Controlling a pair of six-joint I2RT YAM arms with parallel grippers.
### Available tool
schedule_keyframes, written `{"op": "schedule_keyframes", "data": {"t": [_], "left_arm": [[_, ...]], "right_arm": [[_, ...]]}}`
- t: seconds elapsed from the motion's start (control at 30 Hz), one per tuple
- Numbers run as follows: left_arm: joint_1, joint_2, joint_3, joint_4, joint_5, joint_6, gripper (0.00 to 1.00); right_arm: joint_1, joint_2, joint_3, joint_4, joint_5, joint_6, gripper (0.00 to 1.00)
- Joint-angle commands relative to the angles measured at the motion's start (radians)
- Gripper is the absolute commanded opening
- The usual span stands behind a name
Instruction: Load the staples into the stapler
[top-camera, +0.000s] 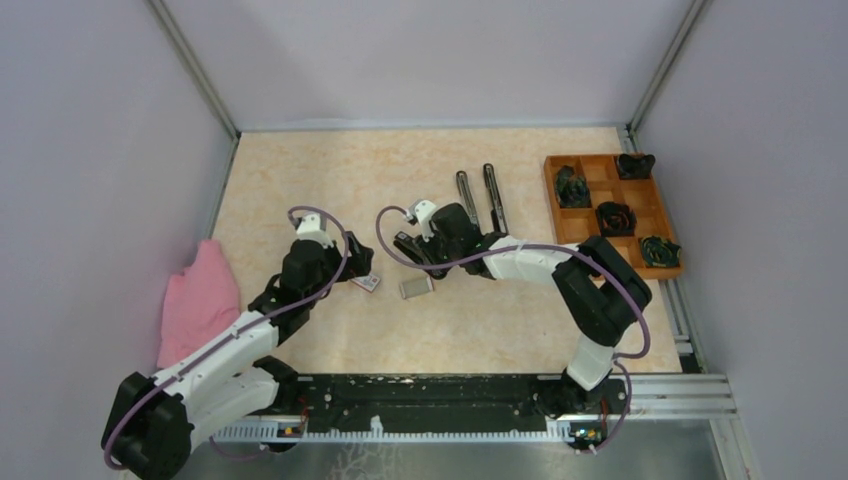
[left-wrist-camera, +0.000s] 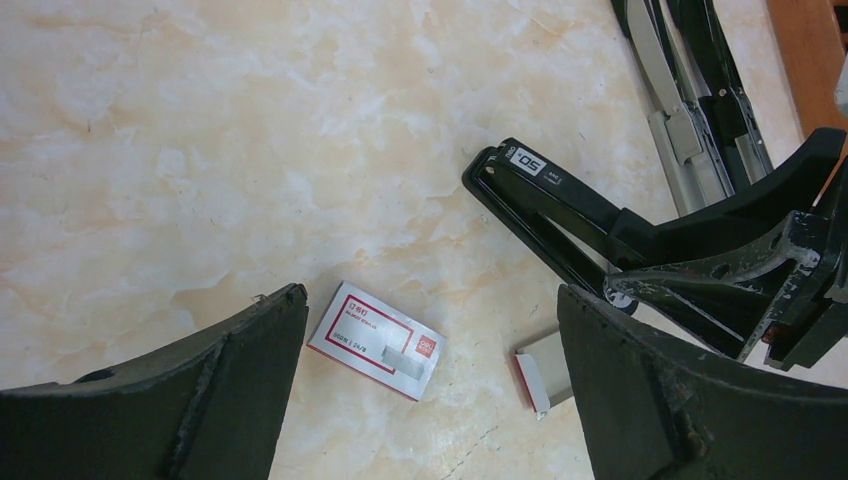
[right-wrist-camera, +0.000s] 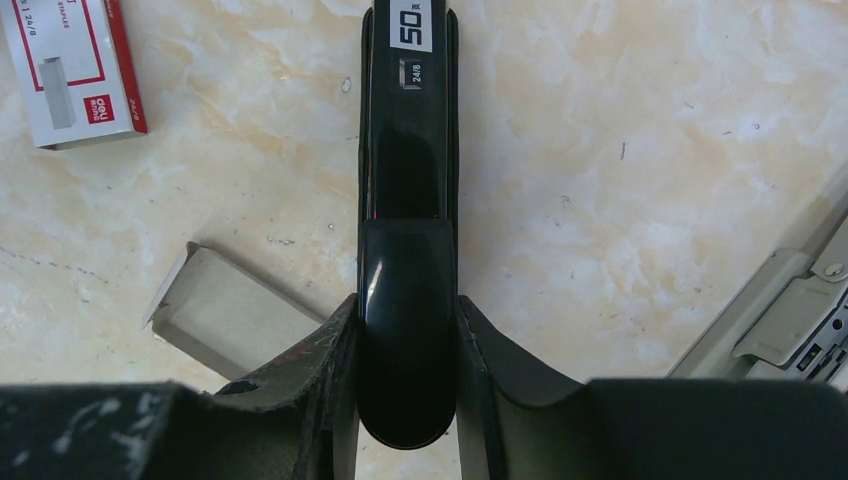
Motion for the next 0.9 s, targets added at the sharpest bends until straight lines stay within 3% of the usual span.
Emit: {"op": "schedule_keyframes", "data": {"t": [0.0,0.1,0.37,0.87], "left_arm": [[0.005,-0.021,-0.011,0.004,-0.011,0.011,0.99],[0.006,-0.029,-0.014,0.004,-0.017,0.007,0.99],[0.007,-0.041,-0.018,0.002,-0.021,-0.006,0.99],[0.01,-0.166,-0.049,-0.047,-0.134,-0.051,0.99]], "right_arm": [[0.007,0.028,-0.029,0.021,0.04,-0.027,0.05],[0.007,0.052,-0.045,0.01,0.055,-0.031,0.0],[0.01,0.054,-0.05,0.015,0.048,0.012,0.0],[0.129,0.216,0.255,0.062,0.06,0.124,0.08]]}}
